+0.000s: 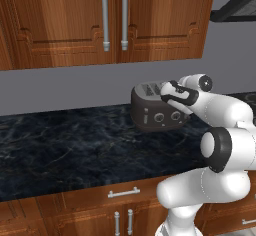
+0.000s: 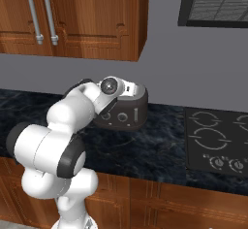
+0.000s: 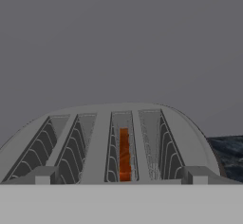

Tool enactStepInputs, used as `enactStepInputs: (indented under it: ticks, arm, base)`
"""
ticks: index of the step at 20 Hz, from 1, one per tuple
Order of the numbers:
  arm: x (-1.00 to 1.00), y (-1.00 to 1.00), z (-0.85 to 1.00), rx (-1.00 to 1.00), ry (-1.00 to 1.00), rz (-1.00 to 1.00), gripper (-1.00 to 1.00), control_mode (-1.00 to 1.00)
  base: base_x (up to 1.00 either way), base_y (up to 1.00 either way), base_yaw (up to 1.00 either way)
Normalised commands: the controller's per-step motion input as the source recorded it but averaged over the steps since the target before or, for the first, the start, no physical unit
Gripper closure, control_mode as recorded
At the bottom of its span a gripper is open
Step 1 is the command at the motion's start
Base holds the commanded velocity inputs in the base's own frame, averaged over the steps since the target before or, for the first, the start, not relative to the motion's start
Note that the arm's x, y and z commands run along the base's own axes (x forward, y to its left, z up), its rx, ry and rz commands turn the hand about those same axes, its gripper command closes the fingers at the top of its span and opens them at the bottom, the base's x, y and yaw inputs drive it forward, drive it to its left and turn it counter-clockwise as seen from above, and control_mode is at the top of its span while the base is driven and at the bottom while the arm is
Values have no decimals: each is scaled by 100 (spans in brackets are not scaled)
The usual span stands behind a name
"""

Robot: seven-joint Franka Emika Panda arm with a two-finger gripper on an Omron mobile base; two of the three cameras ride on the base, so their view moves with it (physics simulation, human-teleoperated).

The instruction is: Start the toaster. Once the lever pops up, take the bread to the plate on the dining counter.

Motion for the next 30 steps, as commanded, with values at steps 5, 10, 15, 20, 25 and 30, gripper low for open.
enactStepInputs:
  ticks: [5, 10, 15, 20, 25, 30]
  arm:
    - [0, 0, 0, 0, 0, 0, -100, -100]
    - [0, 0, 0, 0, 0, 0, -100, -100]
    - [0, 0, 0, 0, 0, 0, -100, -100]
    - [0, 0, 0, 0, 0, 0, -100, -100]
    - [0, 0, 0, 0, 0, 0, -100, -100]
    - [0, 0, 0, 0, 0, 0, -100, -100]
  base:
    - [0, 0, 0]
    - [0, 0, 0]
    - [0, 0, 0]
    - [0, 0, 0]
    - [0, 0, 0]
    - [0, 0, 0]
